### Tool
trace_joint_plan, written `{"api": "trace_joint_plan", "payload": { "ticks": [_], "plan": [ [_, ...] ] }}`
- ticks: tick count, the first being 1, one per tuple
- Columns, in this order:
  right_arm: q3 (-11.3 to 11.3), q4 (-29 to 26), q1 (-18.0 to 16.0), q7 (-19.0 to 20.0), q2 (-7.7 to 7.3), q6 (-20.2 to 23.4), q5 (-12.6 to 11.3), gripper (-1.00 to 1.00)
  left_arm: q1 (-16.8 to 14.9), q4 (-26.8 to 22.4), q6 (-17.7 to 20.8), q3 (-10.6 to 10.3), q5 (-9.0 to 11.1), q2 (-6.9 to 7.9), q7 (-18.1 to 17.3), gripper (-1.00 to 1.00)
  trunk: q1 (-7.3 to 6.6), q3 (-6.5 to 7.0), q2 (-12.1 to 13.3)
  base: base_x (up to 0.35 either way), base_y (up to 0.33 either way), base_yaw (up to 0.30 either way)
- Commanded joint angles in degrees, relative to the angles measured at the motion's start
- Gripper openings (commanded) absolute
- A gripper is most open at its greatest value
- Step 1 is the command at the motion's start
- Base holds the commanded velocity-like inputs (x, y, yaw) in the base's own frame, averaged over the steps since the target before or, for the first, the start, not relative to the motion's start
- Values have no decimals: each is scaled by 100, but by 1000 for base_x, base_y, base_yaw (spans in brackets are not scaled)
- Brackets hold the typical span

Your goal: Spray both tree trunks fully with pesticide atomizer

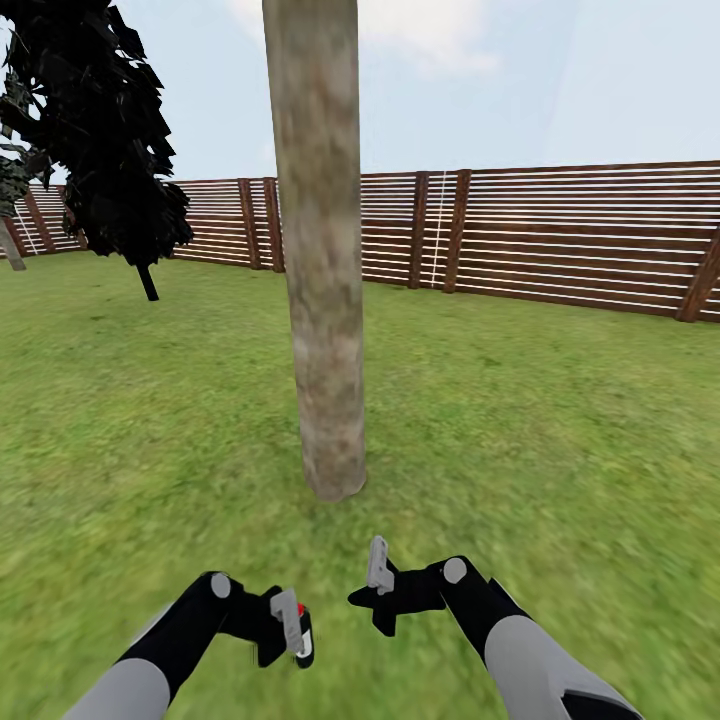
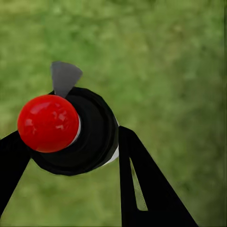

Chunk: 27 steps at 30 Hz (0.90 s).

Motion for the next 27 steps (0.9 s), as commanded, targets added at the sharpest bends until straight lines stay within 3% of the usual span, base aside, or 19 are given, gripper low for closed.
{"api": "trace_joint_plan", "payload": {
  "ticks": [1,6,10,13,19,27],
  "plan": [
    [-48,-6,-3,26,7,-20,48,-100,-3,-9,-12,-18,-23,-48,-8,-100,-1,-6,-2,0,0,0],
    [-48,-15,-3,26,7,-20,43,-100,-13,-9,-13,-26,-28,-256,-2,-100,-1,-6,-2,0,0,0],
    [-49,-22,-3,26,7,-20,39,-100,-14,-9,-6,-3,-349,-347,32,-100,-1,-6,-2,0,0,0],
    [-48,-24,-3,26,7,-20,34,-100,2,13,-4,13,-520,-438,271,-100,-1,-6,-2,0,0,0],
    [-52,-24,-3,26,7,-20,30,-100,4,19,4,16,-536,-470,335,-100,-1,-6,-2,0,0,0],
    [-51,-32,-3,26,7,-20,30,-100,-5,12,-3,11,-535,-631,338,-100,-1,-6,-2,0,0,0]
  ]
}}
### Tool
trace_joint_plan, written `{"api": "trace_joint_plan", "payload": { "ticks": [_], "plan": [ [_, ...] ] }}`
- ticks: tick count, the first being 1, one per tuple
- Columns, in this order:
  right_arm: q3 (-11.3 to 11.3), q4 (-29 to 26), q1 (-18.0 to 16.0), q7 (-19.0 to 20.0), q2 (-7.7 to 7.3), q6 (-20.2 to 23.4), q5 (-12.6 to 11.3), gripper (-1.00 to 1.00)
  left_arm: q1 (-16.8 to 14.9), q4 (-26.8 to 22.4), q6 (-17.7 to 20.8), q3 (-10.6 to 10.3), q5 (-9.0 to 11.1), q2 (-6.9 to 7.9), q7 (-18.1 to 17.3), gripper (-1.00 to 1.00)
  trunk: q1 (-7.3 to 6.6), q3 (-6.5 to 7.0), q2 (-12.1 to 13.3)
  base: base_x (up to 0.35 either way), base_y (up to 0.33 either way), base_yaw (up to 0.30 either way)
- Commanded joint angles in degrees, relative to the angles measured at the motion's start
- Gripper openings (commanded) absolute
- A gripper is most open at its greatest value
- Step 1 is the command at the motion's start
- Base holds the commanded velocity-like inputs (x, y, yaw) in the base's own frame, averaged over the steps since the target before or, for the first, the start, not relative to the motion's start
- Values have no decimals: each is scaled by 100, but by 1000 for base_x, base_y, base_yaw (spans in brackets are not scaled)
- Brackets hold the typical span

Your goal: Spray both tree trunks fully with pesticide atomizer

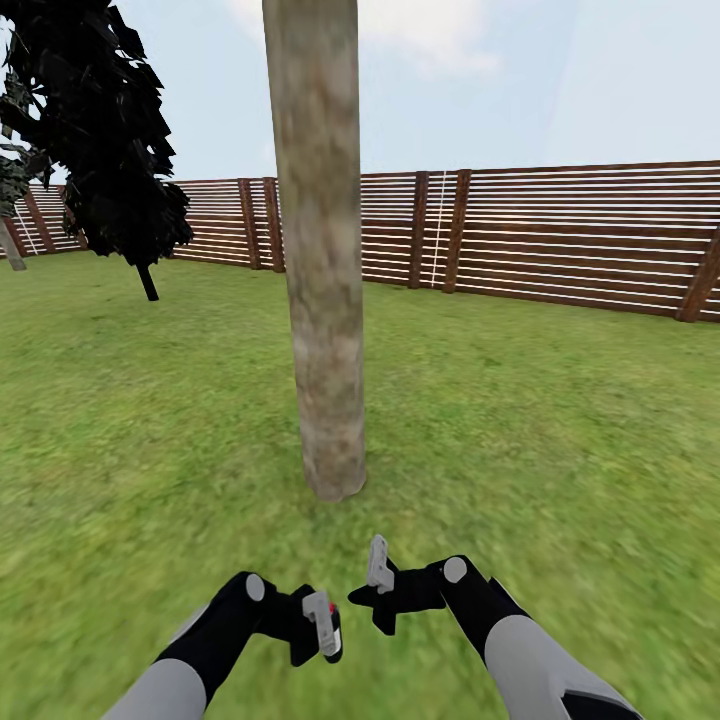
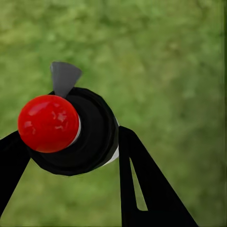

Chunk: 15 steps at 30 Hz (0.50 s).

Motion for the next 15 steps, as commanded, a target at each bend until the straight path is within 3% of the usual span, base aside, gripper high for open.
{"api": "trace_joint_plan", "payload": {
  "ticks": [1,15],
  "plan": [
    [-49,-7,-3,27,7,-20,48,-100,-2,-8,-12,2,-35,-16,-18,-100,-1,-6,-2,0,0,0],
    [-51,-7,-3,27,7,-20,48,-100,-11,-12,-31,0,4,-134,-47,-100,-1,-6,-2,0,0,0]
  ]
}}
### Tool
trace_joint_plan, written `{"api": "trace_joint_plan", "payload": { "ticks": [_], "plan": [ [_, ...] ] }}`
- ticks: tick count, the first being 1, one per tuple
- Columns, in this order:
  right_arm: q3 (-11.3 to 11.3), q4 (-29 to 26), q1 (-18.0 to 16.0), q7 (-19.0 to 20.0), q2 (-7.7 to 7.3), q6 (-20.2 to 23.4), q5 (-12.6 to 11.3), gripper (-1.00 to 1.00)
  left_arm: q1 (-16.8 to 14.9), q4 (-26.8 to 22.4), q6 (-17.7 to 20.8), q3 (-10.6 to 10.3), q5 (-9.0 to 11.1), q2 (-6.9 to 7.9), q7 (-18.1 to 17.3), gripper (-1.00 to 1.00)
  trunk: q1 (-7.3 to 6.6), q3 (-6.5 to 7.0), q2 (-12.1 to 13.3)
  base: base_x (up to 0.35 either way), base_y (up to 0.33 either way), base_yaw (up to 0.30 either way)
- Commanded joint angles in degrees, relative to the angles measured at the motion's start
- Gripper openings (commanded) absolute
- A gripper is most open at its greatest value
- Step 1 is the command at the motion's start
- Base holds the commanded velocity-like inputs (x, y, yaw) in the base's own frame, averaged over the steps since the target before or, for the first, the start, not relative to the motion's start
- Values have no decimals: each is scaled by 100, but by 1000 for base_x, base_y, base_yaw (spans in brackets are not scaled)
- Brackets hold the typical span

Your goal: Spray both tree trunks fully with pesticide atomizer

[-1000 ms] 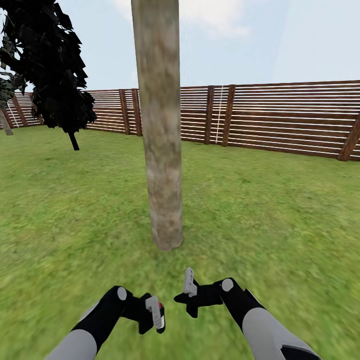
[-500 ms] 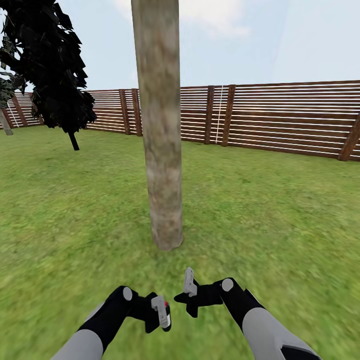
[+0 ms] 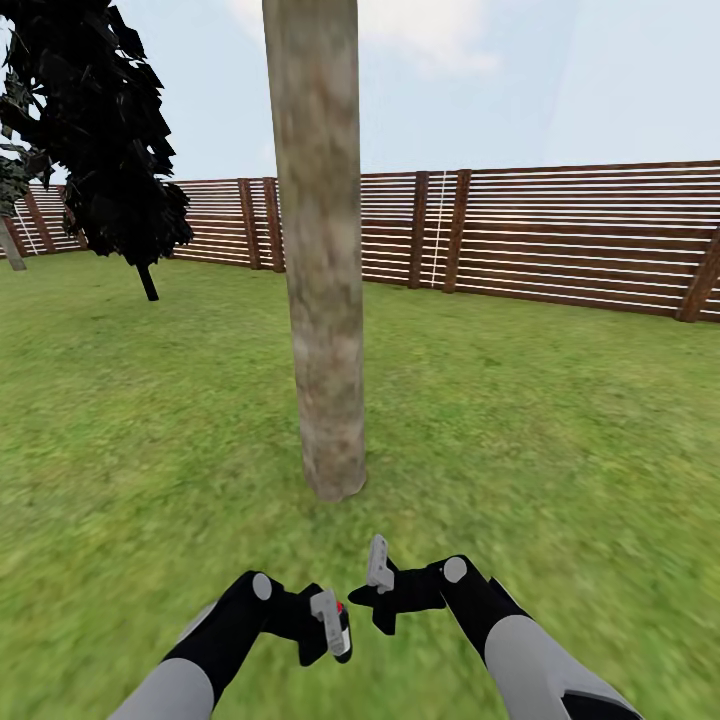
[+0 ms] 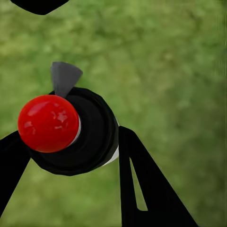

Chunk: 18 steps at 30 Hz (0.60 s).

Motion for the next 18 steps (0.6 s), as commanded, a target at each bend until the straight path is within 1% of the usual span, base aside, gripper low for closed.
{"api": "trace_joint_plan", "payload": {
  "ticks": [1,11,15,18],
  "plan": [
    [-47,-6,-3,27,7,-19,48,-100,-2,-9,-13,5,-33,-3,-17,-100,-1,-6,-2,0,0,0],
    [-51,-6,-3,27,7,-19,48,-100,-3,-14,-19,10,-14,-21,-16,-100,-1,-6,-2,0,0,0],
    [-48,-6,-3,27,7,-19,48,-100,-4,-14,-34,18,-12,-54,-22,-100,-1,-6,-2,0,0,0],
    [-47,-6,-3,27,7,-19,48,-100,-2,-11,-43,18,59,-58,-23,-100,-1,-6,-2,0,0,0]
  ]
}}
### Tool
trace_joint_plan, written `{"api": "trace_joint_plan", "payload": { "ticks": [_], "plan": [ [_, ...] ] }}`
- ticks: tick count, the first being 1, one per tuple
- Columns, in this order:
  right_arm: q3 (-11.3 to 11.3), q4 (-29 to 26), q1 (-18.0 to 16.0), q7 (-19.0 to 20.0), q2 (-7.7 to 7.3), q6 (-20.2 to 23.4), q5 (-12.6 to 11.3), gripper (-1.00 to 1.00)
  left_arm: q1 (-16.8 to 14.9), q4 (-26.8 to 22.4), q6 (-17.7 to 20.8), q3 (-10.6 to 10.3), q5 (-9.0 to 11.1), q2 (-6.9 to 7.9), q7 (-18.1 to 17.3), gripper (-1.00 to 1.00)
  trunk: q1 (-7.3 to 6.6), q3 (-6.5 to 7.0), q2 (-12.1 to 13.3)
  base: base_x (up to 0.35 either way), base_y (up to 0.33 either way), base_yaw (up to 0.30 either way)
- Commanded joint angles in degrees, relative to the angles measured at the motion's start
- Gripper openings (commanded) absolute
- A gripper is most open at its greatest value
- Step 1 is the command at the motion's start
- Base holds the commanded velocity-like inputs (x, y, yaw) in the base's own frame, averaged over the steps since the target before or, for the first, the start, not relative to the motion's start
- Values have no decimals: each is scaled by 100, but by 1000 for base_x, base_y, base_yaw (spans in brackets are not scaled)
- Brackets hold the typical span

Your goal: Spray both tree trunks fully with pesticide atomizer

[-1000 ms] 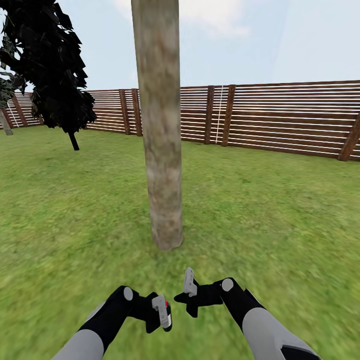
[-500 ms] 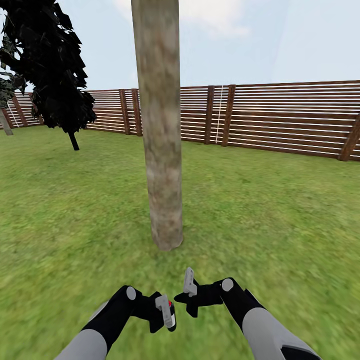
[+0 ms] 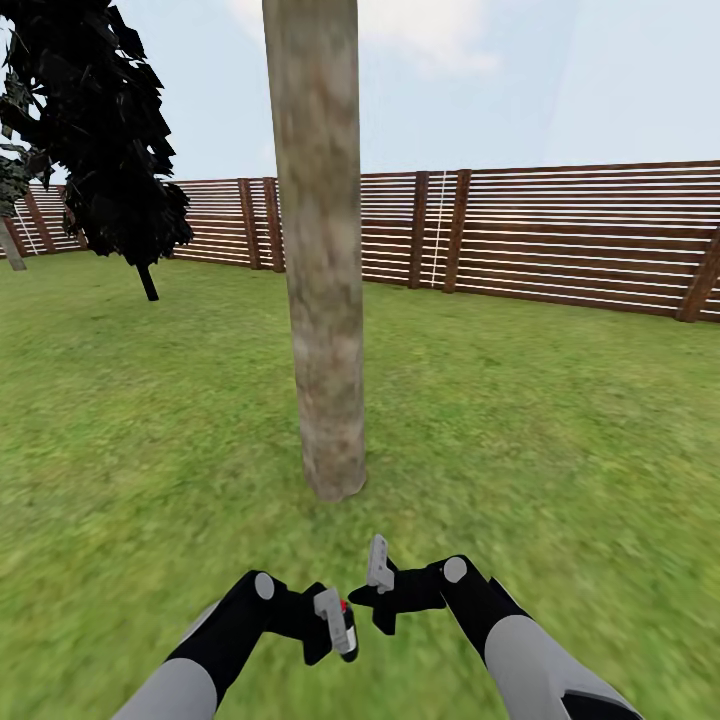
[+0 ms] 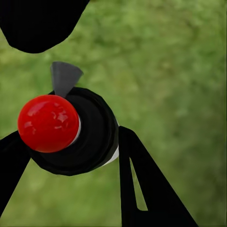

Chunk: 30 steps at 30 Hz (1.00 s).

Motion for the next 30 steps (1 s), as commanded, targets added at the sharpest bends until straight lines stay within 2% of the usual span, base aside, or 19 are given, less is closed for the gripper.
{"api": "trace_joint_plan", "payload": {
  "ticks": [1,5,14,20,30],
  "plan": [
    [-49,-6,-3,27,7,-19,48,-100,-1,-8,-18,3,18,0,-21,-100,-1,-6,-2,0,0,0],
    [-52,-6,-3,27,7,-19,48,-100,-6,-5,-20,3,87,2,-26,-100,-1,-6,-2,0,0,0],
    [-49,-6,-3,27,7,-19,48,-100,-10,10,-30,16,108,6,-26,-100,-1,-6,-2,0,0,0],
    [-52,-6,-3,27,7,-19,48,-100,-10,19,-37,12,270,6,-42,-100,-1,-6,-2,0,0,0],
    [-54,-6,-3,27,7,-19,48,-100,-10,51,-39,12,297,8,-34,-100,-1,-6,-2,0,0,0]
  ]
}}
